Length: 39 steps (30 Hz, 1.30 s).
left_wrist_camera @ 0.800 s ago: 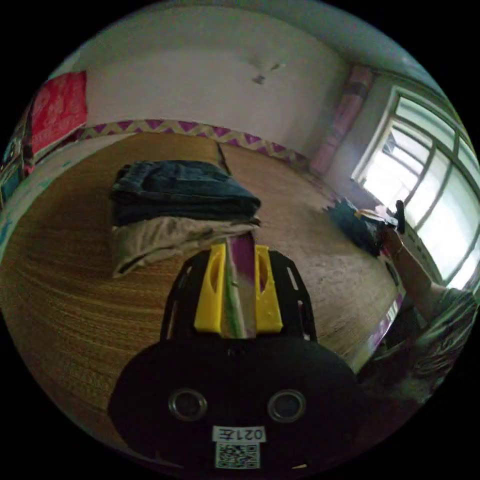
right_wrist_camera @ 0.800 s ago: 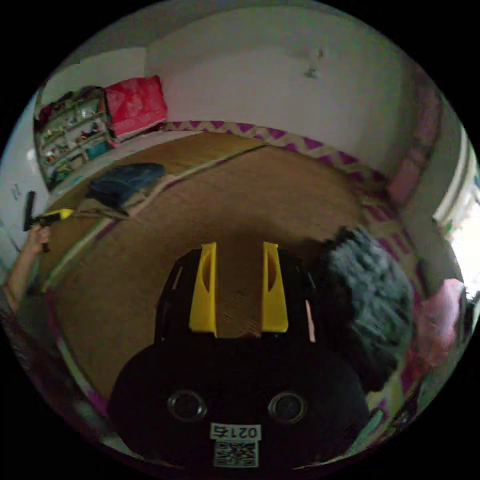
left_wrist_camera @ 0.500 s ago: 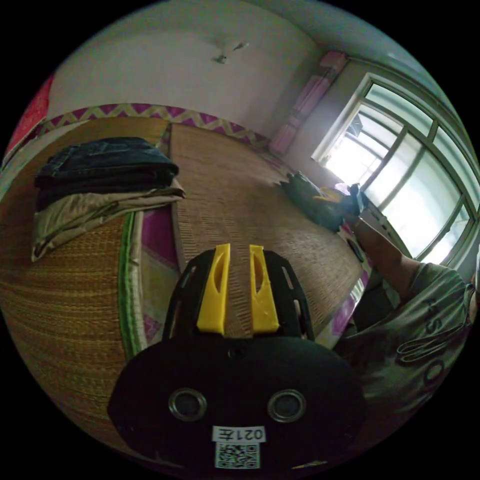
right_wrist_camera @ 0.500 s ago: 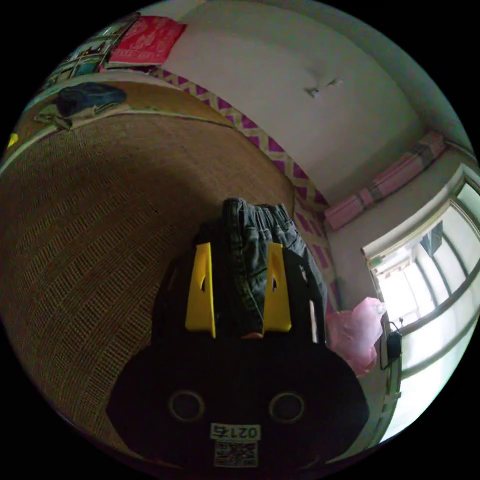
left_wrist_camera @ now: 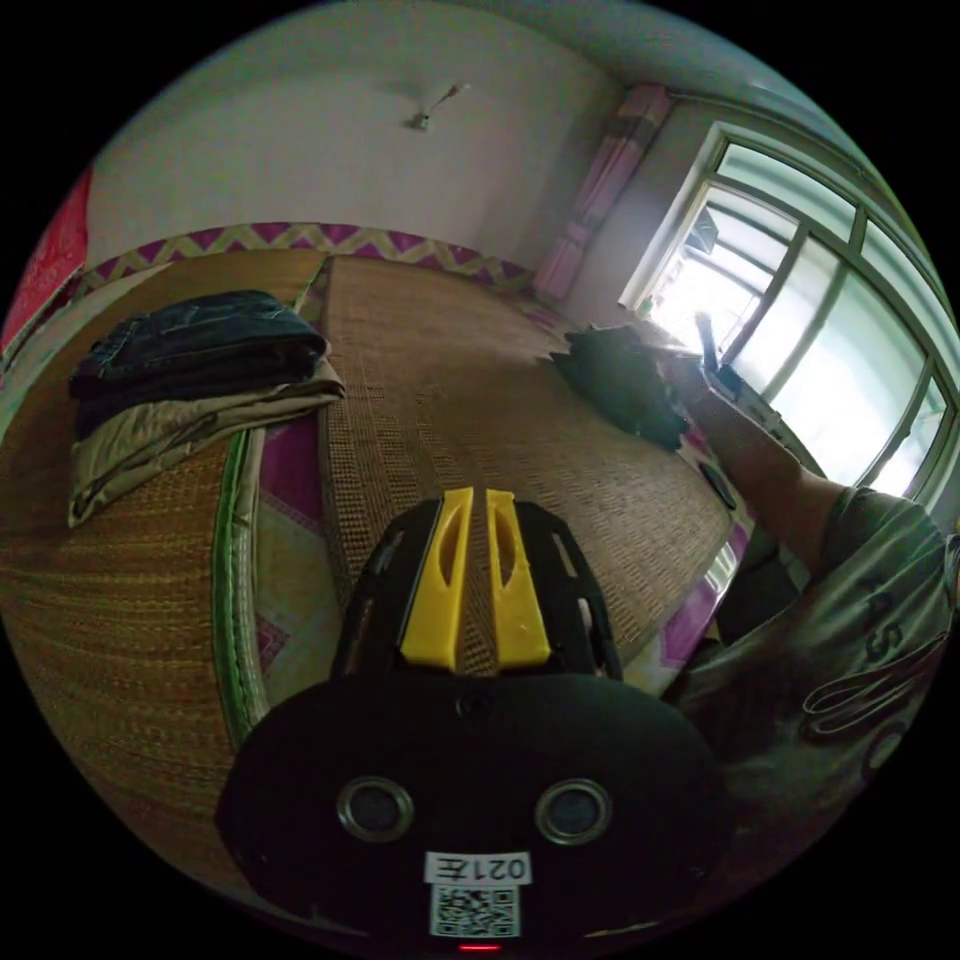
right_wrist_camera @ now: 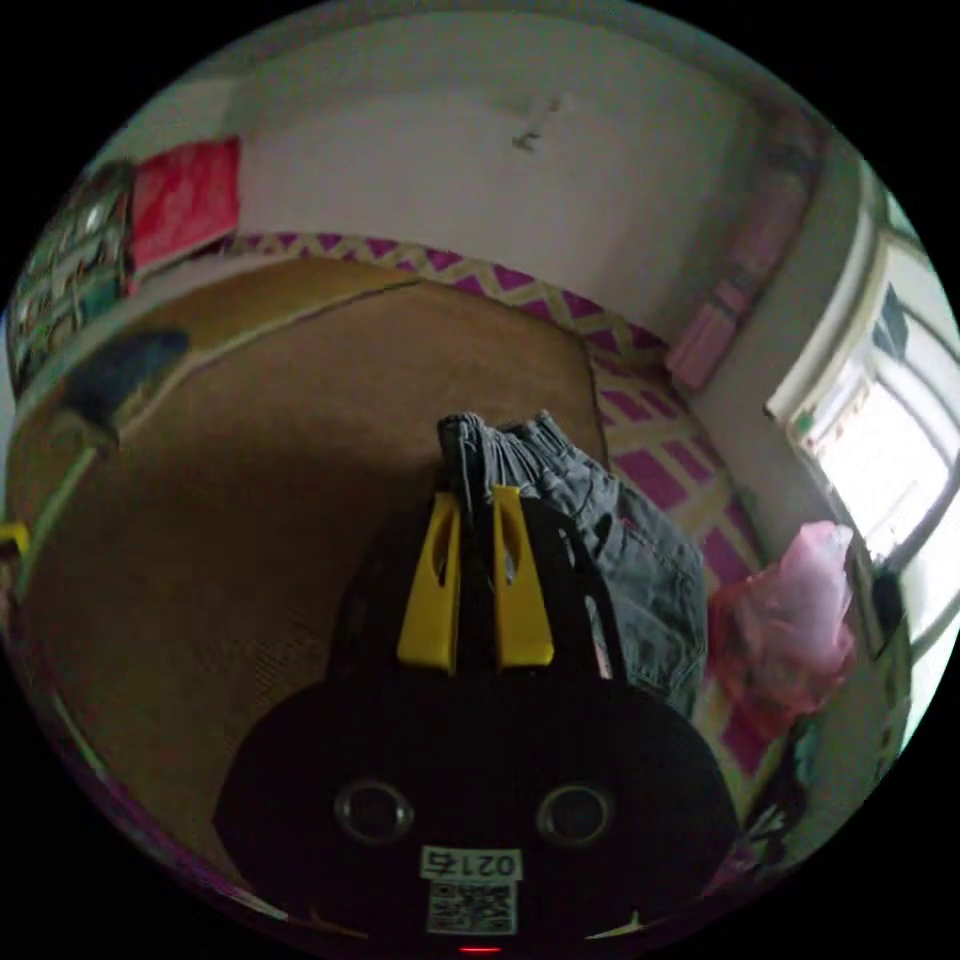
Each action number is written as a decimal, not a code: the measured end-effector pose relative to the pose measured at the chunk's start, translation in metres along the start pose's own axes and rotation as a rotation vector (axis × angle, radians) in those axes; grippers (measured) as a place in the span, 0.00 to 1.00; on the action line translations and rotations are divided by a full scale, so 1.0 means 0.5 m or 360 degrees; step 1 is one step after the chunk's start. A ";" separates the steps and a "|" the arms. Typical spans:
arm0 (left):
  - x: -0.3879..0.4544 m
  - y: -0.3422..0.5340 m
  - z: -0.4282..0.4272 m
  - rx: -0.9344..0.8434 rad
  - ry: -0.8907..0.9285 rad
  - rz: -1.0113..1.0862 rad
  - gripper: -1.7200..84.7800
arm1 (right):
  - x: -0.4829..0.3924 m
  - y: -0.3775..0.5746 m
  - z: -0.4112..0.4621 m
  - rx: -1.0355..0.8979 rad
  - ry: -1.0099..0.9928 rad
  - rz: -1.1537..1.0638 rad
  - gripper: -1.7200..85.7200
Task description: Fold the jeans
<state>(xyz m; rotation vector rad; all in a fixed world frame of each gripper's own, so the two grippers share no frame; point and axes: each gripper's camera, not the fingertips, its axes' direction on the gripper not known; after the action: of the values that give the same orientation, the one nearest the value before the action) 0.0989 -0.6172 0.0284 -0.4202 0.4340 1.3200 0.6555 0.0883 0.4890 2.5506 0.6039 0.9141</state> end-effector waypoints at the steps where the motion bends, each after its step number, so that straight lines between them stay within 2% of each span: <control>1: 0.006 0.009 -0.002 0.0008 0.0002 0.0003 0.01 | 0.048 -0.022 -0.051 0.0008 -0.0072 0.0164 0.08; 3: 0.018 0.021 -0.005 0.0013 -0.0002 0.0019 0.01 | 0.092 -0.045 -0.147 0.0053 -0.0135 0.0276 0.08; 6: 0.041 0.043 -0.005 0.0023 -0.0003 0.0049 0.01 | 0.038 -0.079 -0.349 0.0190 -0.0179 0.0128 0.08; 9: 0.064 0.065 -0.003 0.0044 0.0031 0.0060 0.01 | -0.151 -0.113 -0.532 0.0279 -0.0307 -0.0113 0.08; 11: 0.081 0.084 -0.001 0.0070 0.0088 0.0045 0.01 | -0.387 -0.126 -0.604 0.0265 -0.0429 -0.0335 0.08; 12: 0.085 0.090 0.000 0.0076 0.0104 0.0040 0.01 | -0.455 -0.124 -0.608 0.0246 -0.0468 -0.0386 0.08; 13: 0.092 0.101 0.004 0.0082 0.0133 0.0025 0.01 | -0.600 -0.111 -0.602 0.0201 -0.0537 -0.0494 0.08; 14: 0.097 0.113 0.010 0.0077 0.0159 -0.0001 0.02 | -0.755 -0.085 -0.578 0.0129 -0.0597 -0.0618 0.08; 15: 0.098 0.120 0.014 0.0073 0.0176 -0.0017 0.02 | -0.829 -0.067 -0.561 0.0088 -0.0623 -0.0673 0.08; 17: 0.097 0.151 0.026 0.0075 0.0253 -0.0089 0.04 | -1.075 0.019 -0.462 -0.0165 -0.0751 -0.0856 0.08; 19: 0.092 0.175 0.028 0.0093 0.0277 -0.0127 0.06 | -1.130 0.067 -0.451 -0.0146 -0.0798 -0.0731 0.09; 22: 0.089 0.205 0.036 0.0085 0.0267 -0.0147 0.07 | -1.108 0.089 -0.535 0.0036 -0.0704 -0.0580 0.12; 25: 0.090 0.218 0.057 0.0066 0.0285 -0.0174 0.08 | -1.094 0.075 -0.587 0.0065 -0.0797 -0.0544 0.16; 33: 0.115 0.234 0.101 0.0090 0.0325 -0.0190 0.08 | -1.199 0.035 -0.613 -0.0008 -0.0795 -0.0646 0.15; 36: 0.115 0.242 0.114 0.0104 0.0317 -0.0213 0.08 | -1.254 0.023 -0.642 0.0026 -0.0581 -0.0775 0.15; 39: 0.116 0.247 0.134 0.0103 0.0321 -0.0242 0.07 | -1.272 -0.022 -0.648 -0.0021 -0.0576 -0.0792 0.14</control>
<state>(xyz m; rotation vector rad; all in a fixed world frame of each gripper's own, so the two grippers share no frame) -0.0066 -0.5094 0.0488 -0.5244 0.5998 1.1175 -0.0066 -0.1617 0.3957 2.3008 1.0389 0.2782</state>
